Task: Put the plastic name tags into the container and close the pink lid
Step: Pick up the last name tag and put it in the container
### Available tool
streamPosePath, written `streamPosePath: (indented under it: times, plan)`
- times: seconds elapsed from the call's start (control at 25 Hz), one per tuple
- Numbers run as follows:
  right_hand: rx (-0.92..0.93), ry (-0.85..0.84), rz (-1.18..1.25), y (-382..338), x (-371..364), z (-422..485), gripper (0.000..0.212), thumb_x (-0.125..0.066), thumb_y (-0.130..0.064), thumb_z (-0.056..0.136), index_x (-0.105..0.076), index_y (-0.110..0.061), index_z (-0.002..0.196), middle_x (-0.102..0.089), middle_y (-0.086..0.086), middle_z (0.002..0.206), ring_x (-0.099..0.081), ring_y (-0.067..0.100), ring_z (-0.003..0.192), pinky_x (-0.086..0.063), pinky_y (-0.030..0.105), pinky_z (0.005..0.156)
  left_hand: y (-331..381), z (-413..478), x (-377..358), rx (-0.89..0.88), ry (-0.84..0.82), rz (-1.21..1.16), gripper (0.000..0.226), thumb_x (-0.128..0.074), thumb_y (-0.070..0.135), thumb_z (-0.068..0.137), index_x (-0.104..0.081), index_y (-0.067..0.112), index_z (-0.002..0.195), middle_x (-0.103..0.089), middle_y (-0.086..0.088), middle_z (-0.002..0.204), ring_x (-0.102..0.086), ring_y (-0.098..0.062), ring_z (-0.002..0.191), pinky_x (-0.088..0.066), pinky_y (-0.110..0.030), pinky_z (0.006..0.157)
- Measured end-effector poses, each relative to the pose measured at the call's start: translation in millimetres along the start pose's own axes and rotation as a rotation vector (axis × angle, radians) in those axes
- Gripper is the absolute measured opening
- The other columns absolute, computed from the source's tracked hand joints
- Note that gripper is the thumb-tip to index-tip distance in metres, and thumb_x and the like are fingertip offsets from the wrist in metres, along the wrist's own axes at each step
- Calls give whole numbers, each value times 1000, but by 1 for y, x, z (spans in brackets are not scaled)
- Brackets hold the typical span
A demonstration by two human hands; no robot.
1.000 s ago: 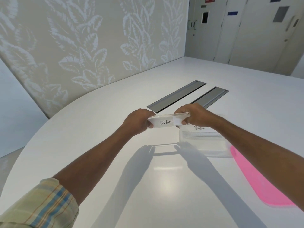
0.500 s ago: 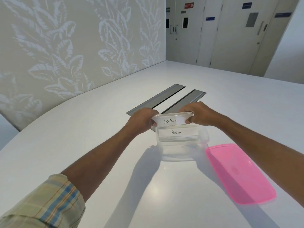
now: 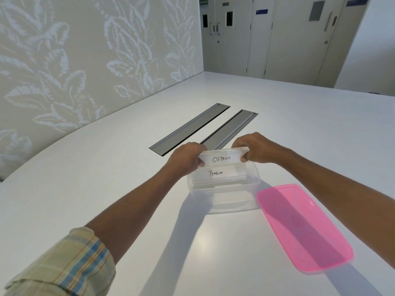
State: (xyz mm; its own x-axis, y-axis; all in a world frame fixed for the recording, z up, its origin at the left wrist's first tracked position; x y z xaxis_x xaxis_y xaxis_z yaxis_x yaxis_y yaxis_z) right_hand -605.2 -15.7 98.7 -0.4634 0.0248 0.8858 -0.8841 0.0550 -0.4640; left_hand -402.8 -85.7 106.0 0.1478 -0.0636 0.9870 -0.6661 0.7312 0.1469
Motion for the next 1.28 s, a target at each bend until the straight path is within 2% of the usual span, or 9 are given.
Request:
streamPosePath:
  times: [0.24,0.48,0.6,0.72,0.84,0.92,1.16,1.28]
  plan:
    - [7,-61,-174,3,-18,9,38,-77,1,75,-73,-15,109,-70,3,108,-63,25,103,-56,42,83,-3,13,-28,-2,-43,2,43,-71,4,88,-69,24,125,-74,-3,115,-68,-31,110,-60,-44,85]
    - [33,-93,-306,4,-35,19,39,-78,-3,79,-70,-15,115,-68,5,117,-60,26,111,-54,43,86,-11,22,-48,23,-65,32,43,-80,13,86,-68,23,126,-72,-5,118,-68,-32,110,-57,-42,83]
    - [40,-104,-333,6,-43,20,38,-78,-4,80,-70,-16,115,-68,5,117,-61,27,111,-54,44,86,-14,24,-57,26,-73,86,43,-82,18,85,-68,25,125,-73,-3,115,-69,-31,107,-49,-36,74]
    - [34,-111,-356,7,-49,22,37,-78,-4,79,-71,-16,113,-69,5,115,-63,28,106,-56,45,84,-14,26,-61,19,-79,118,41,-83,19,84,-68,26,122,-74,-2,114,-70,-30,106,-42,-33,71]
    - [43,-111,-401,6,-51,22,38,-77,-6,80,-71,-16,116,-69,6,116,-64,29,105,-56,44,83,-13,28,-64,15,-96,128,42,-83,17,84,-68,24,123,-73,-4,116,-70,-31,107,-44,-34,73]
    - [46,-116,-419,5,-52,22,40,-76,-6,81,-70,-16,119,-68,6,117,-64,29,106,-55,41,81,-13,28,-66,18,-107,138,44,-82,17,85,-68,24,126,-72,-6,119,-70,-33,109,-51,-37,76]
    - [40,-147,-468,0,-56,17,36,-70,-1,82,-71,-13,116,-69,10,112,-68,33,99,-59,47,80,-9,27,-68,4,-124,169,53,-83,20,86,-65,23,136,-71,-9,127,-69,-33,116,-59,-42,88]
    - [25,-137,-440,-1,-54,14,41,-73,-4,83,-69,-14,122,-68,9,117,-67,33,105,-58,48,83,-12,26,-65,29,-133,87,55,-85,23,84,-66,24,136,-70,-5,130,-67,-32,119,-59,-45,92]
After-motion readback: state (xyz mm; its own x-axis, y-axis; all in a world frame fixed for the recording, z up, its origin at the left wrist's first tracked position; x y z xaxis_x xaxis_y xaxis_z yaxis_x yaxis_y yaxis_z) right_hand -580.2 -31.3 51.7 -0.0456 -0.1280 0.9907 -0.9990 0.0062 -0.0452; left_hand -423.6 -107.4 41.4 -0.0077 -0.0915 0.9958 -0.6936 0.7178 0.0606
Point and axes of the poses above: each hand's wrist, its own z-axis towards the middle knuckle, its own x-axis out of the back of the hand, y = z × x, the point moved 9 cm from there along z, towards the middle knuckle
